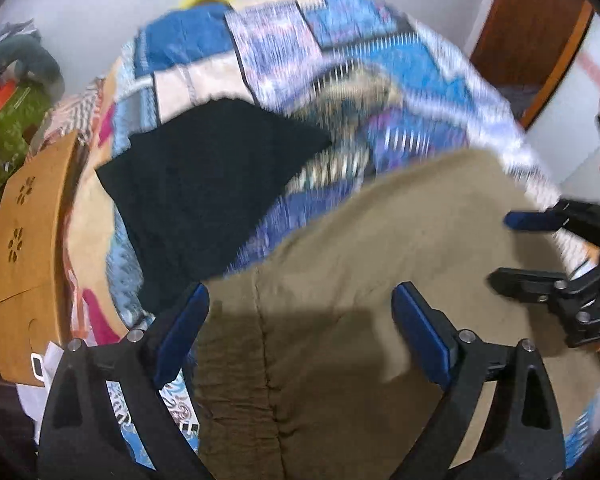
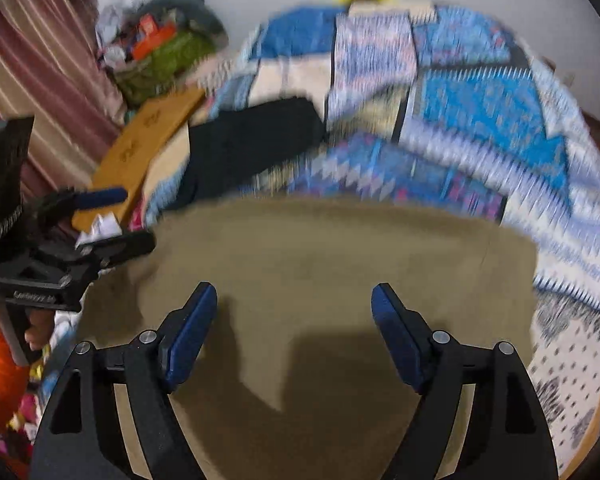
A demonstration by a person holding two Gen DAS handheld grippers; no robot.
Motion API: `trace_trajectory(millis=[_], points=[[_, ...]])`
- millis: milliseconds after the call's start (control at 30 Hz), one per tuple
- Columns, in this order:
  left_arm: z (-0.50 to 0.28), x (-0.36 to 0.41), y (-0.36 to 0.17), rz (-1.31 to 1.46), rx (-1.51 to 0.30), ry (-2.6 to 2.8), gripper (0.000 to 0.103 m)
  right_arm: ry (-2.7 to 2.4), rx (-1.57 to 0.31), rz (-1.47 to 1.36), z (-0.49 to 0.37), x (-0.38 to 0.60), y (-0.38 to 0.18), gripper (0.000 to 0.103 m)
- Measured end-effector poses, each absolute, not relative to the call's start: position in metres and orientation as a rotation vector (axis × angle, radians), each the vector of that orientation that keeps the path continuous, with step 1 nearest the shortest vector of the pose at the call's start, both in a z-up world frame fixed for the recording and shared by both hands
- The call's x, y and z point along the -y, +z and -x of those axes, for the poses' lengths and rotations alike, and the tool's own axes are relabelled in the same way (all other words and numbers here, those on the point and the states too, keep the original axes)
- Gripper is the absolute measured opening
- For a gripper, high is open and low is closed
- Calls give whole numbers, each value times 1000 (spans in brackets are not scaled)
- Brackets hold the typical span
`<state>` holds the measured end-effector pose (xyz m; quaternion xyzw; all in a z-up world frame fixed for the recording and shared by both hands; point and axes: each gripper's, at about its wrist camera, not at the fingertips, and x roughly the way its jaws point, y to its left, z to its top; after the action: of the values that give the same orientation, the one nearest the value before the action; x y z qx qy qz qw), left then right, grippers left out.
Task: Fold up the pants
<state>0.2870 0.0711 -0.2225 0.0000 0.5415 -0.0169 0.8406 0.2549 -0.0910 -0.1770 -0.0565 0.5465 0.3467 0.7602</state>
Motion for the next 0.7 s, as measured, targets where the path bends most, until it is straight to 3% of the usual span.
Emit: trace_trajectory(millis=[267, 700], points=[[-263, -81, -232, 76, -1146, -38, 95, 704, -1164, 161, -226, 121, -181, 80], [-205, -72, -214, -48, -1062, 28, 95, 618, -1134, 131, -179, 167, -170, 80]])
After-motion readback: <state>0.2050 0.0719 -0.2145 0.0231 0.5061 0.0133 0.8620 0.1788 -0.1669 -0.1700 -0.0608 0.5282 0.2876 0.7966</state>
